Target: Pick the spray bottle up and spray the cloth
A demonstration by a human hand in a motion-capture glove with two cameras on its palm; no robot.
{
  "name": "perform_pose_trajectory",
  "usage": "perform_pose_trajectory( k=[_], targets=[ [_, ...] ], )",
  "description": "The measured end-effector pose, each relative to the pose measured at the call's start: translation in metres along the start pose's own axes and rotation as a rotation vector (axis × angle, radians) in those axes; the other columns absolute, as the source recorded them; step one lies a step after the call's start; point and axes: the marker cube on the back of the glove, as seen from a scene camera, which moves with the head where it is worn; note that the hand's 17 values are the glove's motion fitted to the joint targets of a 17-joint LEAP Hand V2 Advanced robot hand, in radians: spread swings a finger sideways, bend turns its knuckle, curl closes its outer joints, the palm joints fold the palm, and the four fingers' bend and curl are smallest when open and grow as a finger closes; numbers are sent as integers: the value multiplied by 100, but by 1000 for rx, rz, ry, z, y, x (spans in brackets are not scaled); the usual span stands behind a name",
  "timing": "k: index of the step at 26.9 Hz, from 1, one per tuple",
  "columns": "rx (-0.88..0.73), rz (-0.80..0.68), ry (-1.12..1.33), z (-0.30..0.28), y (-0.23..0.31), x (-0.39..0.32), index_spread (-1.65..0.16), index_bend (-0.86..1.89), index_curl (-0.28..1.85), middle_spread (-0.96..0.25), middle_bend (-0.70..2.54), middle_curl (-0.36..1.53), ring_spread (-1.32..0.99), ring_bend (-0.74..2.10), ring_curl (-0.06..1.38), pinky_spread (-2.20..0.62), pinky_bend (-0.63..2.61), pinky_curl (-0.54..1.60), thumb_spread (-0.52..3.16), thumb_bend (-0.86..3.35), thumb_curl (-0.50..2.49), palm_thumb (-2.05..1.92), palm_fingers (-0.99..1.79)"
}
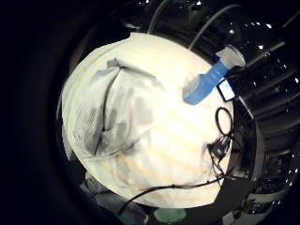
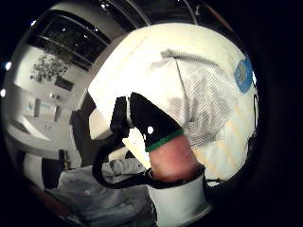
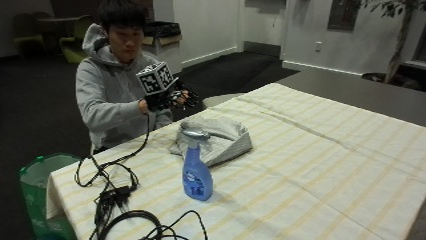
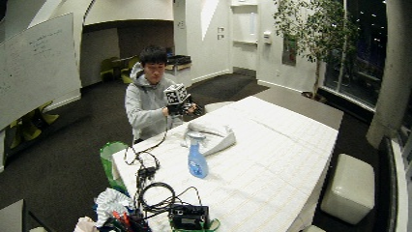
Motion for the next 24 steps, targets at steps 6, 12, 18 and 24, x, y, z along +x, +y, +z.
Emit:
perform_pose_trajectory(
  k=[6, 12, 18, 24],
  targets=[
    [175, 46, -48, -5, 12, 38, -35, 7, 24, -9, 25, 32, 1, 31, 25, 25, 36, 30, 113, -1, 24, 35, 37],
    [292, 118, -81, -4, 13, 74, -35, 3, 18, -8, 21, 32, 2, 35, 27, 25, 48, 35, 111, -1, 26, 38, 19],
    [315, 187, -167, 0, 6, 103, -34, 3, 14, -8, 22, 33, 3, 36, 27, 26, 56, 37, 109, -1, 28, 41, 9],
    [292, 295, -285, 9, -7, 128, -35, 5, 12, -6, 17, 32, 5, 35, 27, 27, 65, 39, 104, -2, 30, 45, -7]
  ],
)
